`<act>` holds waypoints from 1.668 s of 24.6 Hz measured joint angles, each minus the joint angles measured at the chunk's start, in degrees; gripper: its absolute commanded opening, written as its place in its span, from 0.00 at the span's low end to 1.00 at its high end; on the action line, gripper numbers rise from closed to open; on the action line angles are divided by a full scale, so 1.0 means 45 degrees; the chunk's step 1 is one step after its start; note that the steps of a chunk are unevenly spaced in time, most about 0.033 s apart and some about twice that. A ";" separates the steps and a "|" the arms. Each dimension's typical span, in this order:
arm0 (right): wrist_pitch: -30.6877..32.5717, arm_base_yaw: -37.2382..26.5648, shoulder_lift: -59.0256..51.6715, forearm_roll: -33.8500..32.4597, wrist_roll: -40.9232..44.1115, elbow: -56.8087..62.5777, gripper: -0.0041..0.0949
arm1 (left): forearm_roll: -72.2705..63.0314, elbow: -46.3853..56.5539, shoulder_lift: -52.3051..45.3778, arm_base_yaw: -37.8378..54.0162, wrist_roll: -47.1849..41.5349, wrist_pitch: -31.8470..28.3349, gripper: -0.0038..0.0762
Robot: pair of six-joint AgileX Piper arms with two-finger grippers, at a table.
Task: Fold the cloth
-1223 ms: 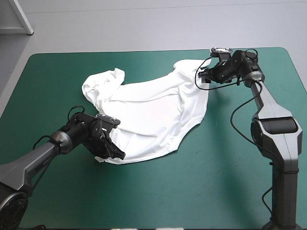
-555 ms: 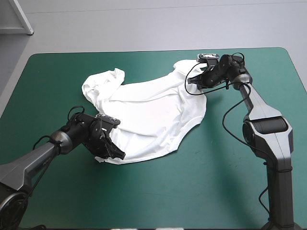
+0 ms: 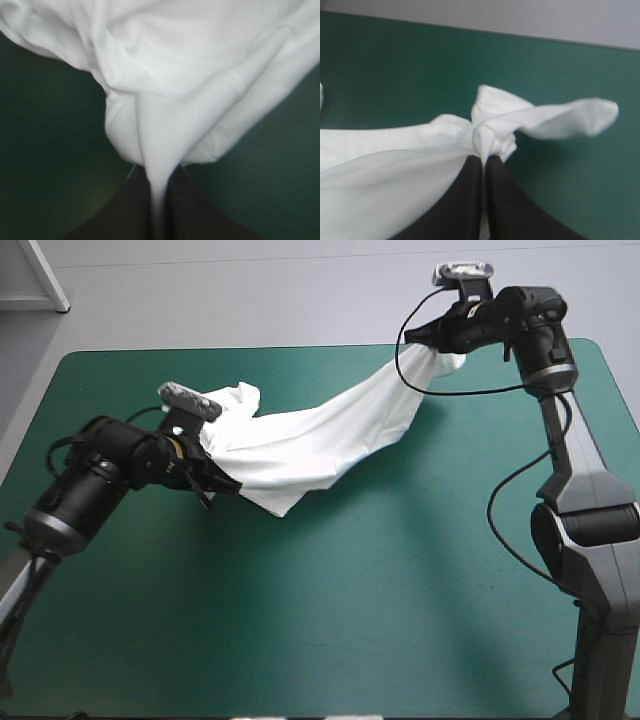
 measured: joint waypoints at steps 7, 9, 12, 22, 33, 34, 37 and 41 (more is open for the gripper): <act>0.0240 0.0000 -0.2311 0.0088 0.0354 -0.1861 0.03 | 0.1551 -0.5571 -0.0481 0.0000 0.0298 0.1324 0.07; 0.0193 0.0000 -0.3014 0.0215 0.0353 -0.2399 0.03 | 0.1946 -0.7133 -0.0481 0.0000 0.0523 0.1368 0.07; -0.0249 0.0000 -0.4475 0.0383 0.0353 -0.3171 0.03 | 0.2664 -1.0084 -0.0565 0.0000 0.0963 0.1280 0.07; -0.0939 0.0000 -0.8772 0.0591 -0.0367 -0.3485 0.03 | 0.2974 -1.5163 -0.1155 0.0000 0.2633 0.1766 0.07; -0.1133 0.0000 -0.9360 0.0680 -0.0855 -0.3212 0.02 | 0.3175 -1.4173 -0.1322 0.0000 0.2841 0.2223 0.07; -0.1166 0.0000 -0.9214 0.0680 -0.0855 -0.3122 0.02 | 0.3277 -1.3855 -0.1279 0.0000 0.2827 0.2157 0.07; -0.1194 0.0000 -0.8449 0.0680 -0.0855 -0.2791 0.02 | 0.3736 -1.2326 -0.0897 0.0000 0.2451 0.1588 0.07; -0.1192 0.0000 -0.6632 0.0633 -0.0855 -0.2158 0.02 | 0.4089 -0.9392 0.0505 0.0026 0.1184 -0.0119 0.07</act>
